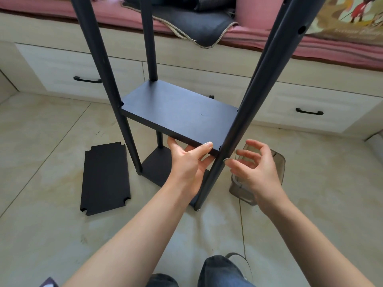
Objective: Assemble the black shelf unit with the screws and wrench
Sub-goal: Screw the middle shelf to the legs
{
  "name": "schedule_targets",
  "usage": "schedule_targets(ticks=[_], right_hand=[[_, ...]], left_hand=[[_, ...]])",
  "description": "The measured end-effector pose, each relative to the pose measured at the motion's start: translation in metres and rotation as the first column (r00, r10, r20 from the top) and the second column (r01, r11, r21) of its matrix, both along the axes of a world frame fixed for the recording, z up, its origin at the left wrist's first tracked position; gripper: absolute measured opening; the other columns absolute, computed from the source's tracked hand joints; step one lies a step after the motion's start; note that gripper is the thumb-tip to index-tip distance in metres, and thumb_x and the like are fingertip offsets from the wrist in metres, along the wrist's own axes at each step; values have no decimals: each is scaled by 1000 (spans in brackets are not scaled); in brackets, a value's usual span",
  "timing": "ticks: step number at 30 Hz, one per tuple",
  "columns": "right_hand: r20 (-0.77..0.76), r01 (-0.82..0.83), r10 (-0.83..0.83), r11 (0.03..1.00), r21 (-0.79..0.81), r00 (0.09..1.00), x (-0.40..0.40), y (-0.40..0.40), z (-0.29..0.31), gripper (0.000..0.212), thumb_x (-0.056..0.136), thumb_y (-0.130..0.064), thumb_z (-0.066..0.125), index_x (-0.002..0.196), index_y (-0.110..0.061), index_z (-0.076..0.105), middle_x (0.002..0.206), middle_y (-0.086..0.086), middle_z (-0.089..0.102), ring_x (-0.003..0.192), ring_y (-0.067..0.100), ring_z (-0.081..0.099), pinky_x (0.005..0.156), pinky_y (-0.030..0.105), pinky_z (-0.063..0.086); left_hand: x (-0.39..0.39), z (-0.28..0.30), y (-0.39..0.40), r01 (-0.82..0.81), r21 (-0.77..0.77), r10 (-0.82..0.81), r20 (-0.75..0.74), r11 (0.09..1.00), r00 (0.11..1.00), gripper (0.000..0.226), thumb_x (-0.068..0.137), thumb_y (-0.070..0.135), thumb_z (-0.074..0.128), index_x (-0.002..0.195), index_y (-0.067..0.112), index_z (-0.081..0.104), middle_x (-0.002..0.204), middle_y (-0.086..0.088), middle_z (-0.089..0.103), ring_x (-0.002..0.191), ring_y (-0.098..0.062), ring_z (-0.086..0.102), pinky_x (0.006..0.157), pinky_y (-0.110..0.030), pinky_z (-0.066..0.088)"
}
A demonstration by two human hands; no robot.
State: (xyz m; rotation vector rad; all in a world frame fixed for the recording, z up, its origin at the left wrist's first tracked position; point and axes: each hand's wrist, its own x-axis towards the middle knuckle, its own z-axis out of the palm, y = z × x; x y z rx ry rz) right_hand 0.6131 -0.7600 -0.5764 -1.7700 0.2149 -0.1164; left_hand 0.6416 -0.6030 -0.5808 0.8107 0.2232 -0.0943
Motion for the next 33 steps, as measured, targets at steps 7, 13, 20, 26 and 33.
schedule_targets(ticks=[7, 13, 20, 26, 33], right_hand=[[-77, -285, 345, 865, 412, 935, 25, -11, 12, 100, 64, 5, 80, 141, -44, 37, 132, 19, 55, 106, 31, 69, 85, 36, 58], [-86, -333, 378, 886, 322, 922, 29, -12, 17, 121, 63, 3, 80, 146, -55, 14, 131, 16, 55, 103, 31, 71, 95, 46, 53], [-128, -335, 390, 886, 320, 912, 32, -9, 20, 118, 71, 14, 75, 155, -36, 10, 131, 14, 54, 103, 26, 71, 84, 35, 59], [-112, -350, 414, 862, 368, 903, 33, -9, 21, 68, 64, 10, 77, 125, -15, 58, 107, 7, 70, 93, 25, 73, 79, 32, 58], [-116, -345, 436, 825, 447, 892, 35, -18, 14, 62, 64, 3, 78, 121, -10, 58, 101, 6, 75, 97, 23, 73, 80, 28, 58]], left_hand=[[-2, 8, 3, 31, 20, -30, -33, 999, 999, 76, 87, -14, 63, 143, 26, 32, 130, -21, 59, 114, -38, 66, 96, -54, 55], [-8, 20, 6, 9, 148, 6, -106, 989, 994, 82, 84, -9, 72, 146, 22, 29, 129, -16, 59, 112, -33, 67, 91, -43, 59], [-32, 31, 22, -255, 840, 132, 219, 479, 967, 106, 75, 23, 87, 150, 42, 14, 142, 12, 30, 138, -16, 29, 108, -37, 32], [-15, 33, 27, -368, 924, -471, 282, -101, 836, 84, 79, 41, 81, 151, 26, 41, 158, 11, 36, 155, -13, 1, 121, -42, -15], [-2, 27, 21, -380, 916, -559, 249, -128, 790, 70, 81, 51, 71, 145, 28, 51, 151, 7, 48, 150, -18, 28, 123, -51, -5]])
